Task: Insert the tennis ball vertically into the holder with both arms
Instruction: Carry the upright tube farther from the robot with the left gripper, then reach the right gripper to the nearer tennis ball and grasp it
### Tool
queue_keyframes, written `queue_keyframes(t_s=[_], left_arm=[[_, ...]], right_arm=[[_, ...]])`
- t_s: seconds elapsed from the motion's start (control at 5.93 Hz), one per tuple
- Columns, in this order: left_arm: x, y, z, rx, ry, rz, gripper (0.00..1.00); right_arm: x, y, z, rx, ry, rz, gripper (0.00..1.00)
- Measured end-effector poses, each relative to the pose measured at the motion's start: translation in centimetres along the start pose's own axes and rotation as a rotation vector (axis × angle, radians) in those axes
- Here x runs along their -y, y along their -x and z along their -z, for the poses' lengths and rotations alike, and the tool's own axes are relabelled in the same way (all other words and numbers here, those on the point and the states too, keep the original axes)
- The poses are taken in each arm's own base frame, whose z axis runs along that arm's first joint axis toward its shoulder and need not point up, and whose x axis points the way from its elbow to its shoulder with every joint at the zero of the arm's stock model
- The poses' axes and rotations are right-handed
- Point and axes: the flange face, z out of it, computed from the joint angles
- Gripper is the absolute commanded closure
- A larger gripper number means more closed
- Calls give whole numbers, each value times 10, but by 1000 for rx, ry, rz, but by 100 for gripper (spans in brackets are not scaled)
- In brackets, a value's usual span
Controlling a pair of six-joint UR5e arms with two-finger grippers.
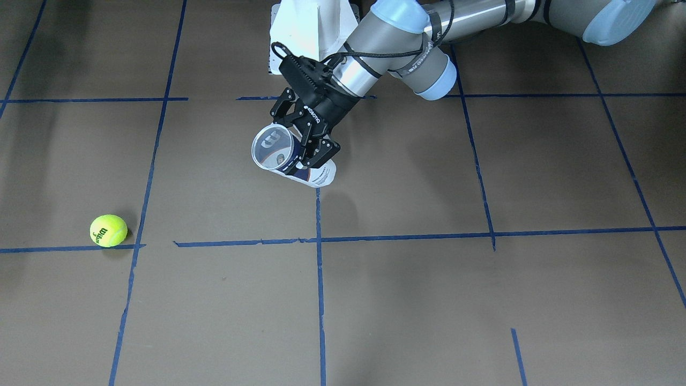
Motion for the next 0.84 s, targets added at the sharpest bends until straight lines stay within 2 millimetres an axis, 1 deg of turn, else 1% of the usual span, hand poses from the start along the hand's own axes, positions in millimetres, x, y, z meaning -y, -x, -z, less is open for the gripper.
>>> queue_keyframes(t_s=[0.17,0.34,0.51,0.67,0.84], left_arm=[[-20,8,12,-28,-81,11,33],[-48,18,16,-31,-155,14,33],[-73,22,15,-32,-227,16,33],[-97,22,12,-41,-288,20,33],[-119,18,7,-45,-335,30,33]], right_arm=[[34,44,-5,-18,-15,-40,0],[61,96,-24,-46,-18,-77,0],[74,140,-49,-79,-16,-94,0],[80,169,-69,-102,-13,-91,0],[90,186,-86,-108,-4,-97,0]])
